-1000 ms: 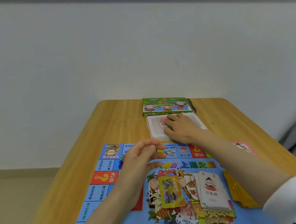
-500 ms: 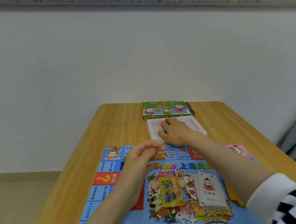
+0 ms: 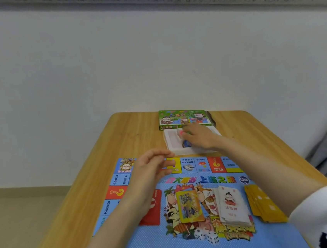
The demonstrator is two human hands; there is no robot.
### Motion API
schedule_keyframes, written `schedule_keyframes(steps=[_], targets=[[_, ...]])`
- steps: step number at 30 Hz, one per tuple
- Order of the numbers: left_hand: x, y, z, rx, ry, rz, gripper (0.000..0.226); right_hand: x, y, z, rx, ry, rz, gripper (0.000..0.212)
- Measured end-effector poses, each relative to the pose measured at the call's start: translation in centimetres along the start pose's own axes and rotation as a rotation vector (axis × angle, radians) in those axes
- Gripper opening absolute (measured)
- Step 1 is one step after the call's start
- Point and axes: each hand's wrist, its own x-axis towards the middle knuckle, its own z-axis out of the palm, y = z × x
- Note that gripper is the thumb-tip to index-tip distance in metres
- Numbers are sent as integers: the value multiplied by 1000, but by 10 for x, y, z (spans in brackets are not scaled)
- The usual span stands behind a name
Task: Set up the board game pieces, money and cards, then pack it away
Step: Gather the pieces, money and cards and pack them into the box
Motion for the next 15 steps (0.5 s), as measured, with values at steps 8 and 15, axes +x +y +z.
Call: schedule_keyframes(steps=[8,15], targets=[[6,2,-8,12,102,52,23,-86,-12,-54,-51,199,-118,35],[6,6,-6,6,120,81,21,-139,31,-57,-156,-223,-25,31]])
